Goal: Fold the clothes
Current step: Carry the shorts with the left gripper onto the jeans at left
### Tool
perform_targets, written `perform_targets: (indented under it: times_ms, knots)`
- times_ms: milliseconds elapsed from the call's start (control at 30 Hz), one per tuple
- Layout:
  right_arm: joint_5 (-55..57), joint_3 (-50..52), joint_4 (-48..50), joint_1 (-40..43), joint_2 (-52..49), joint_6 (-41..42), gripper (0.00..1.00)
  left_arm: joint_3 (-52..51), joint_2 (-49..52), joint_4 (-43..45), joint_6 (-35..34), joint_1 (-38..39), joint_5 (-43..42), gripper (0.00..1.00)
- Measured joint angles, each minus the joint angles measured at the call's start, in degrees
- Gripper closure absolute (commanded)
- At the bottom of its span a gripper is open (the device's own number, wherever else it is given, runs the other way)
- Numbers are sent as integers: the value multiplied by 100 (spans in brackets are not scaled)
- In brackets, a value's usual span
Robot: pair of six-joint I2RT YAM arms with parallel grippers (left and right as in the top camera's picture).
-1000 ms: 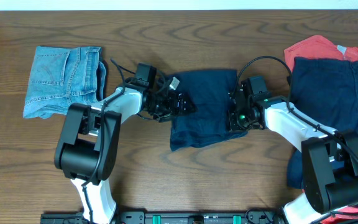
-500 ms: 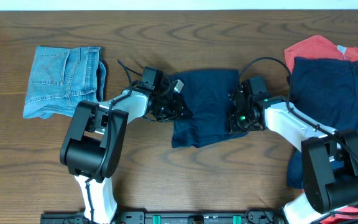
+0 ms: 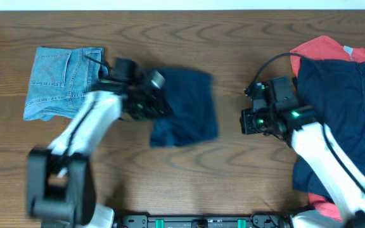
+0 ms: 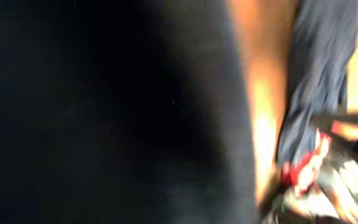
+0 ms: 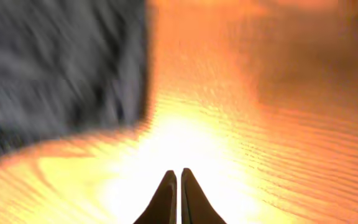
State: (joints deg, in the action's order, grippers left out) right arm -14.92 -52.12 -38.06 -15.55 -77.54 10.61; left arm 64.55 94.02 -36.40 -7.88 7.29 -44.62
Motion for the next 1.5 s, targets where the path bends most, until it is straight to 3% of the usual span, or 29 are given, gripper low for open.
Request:
perform_targets:
  times_ms: [167,300,600,933,1033,1167,1200,1500]
  knots:
    - [17,-2,-192,0,553,37,96,155,-1185,369,-33,-990,415,94]
    - [22,-2,-208,0,623,109,96,162,-1478,1021,-72,-1731,570,94]
    - [35,-2,-293,0,623,195,96,160,-868,1895,-752,-2918,909,94]
    - [37,-2,-466,0,623,240,97,160,-39,1991,-2094,-3252,1961,94]
    - [37,-2,-511,0,623,240,97,160,90,1919,-2350,-3252,2236,83]
    - [37,0,-535,0,623,243,97,160,136,1596,-2487,-3270,2610,33]
    - [37,-2,-540,0,623,243,97,160,136,1493,-2518,-3287,2708,26]
    - [37,-2,-549,0,623,243,96,160,76,72,-2426,-3908,2549,20]
